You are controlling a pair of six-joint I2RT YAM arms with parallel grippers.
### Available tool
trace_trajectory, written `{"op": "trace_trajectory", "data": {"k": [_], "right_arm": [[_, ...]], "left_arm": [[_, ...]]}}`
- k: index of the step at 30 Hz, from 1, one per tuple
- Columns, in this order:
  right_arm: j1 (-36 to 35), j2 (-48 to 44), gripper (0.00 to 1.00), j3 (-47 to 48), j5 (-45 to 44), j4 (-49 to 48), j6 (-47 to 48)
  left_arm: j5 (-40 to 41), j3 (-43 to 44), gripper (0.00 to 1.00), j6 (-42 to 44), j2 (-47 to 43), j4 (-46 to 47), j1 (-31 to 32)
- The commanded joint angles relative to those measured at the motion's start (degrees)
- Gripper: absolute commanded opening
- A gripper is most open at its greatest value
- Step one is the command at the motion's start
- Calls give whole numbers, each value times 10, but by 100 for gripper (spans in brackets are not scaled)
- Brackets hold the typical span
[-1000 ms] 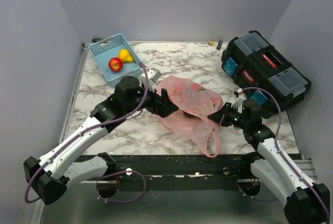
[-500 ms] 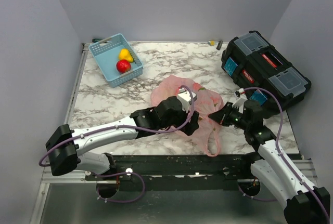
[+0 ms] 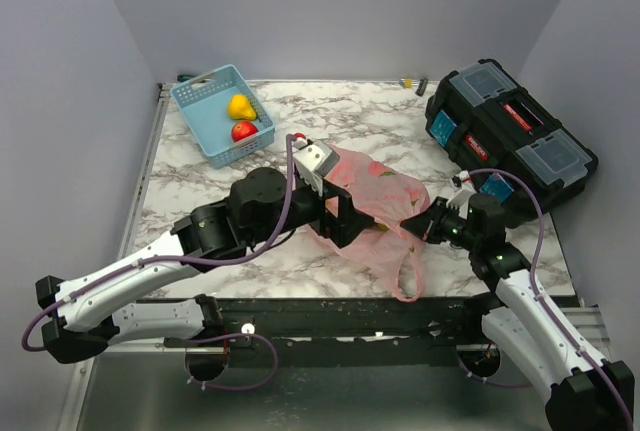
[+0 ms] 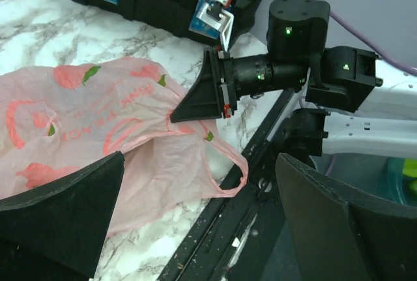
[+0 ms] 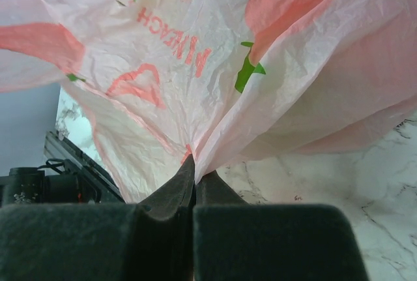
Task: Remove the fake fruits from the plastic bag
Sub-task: Take out the fake fruit from the plastic bag.
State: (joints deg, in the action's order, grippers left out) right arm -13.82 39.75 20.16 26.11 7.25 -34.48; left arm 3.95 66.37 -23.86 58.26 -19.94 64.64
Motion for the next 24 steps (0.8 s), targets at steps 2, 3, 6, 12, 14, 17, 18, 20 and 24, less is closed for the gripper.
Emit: {"op": "trace_trajectory", "data": {"k": [2,3,6,12,14,17,18,20,24], "right_arm": [[-2,-12,1,-10,14,-12,-1],[-2,-15,1,-11,15,-12,-2],[-3,-15,1,-12,18,-14,-2],[-2,0,1,-9,23,-17,0],[-2,-2,1,-9,22,-16,0],[-2,-10,1,-13,20,-15,-2],[-2,-12,1,-13,19,-16,-3],[-2,-15,1,-14,19,-17,-4],[-2,-9,1,-13,22,-15,-3]], "left_arm": [[82,38,99,-50,46,-135,3],[161,51,99,-70,54,-178,3],[251,86,99,-77,76,-247,-2],[-74,20,72,-45,72,-31,35],[-47,34,69,-36,111,-35,66],[22,48,63,-39,178,-42,84],[39,49,60,-46,200,-43,84],[69,51,56,-44,243,-28,90],[98,47,52,-58,302,-7,95]]}}
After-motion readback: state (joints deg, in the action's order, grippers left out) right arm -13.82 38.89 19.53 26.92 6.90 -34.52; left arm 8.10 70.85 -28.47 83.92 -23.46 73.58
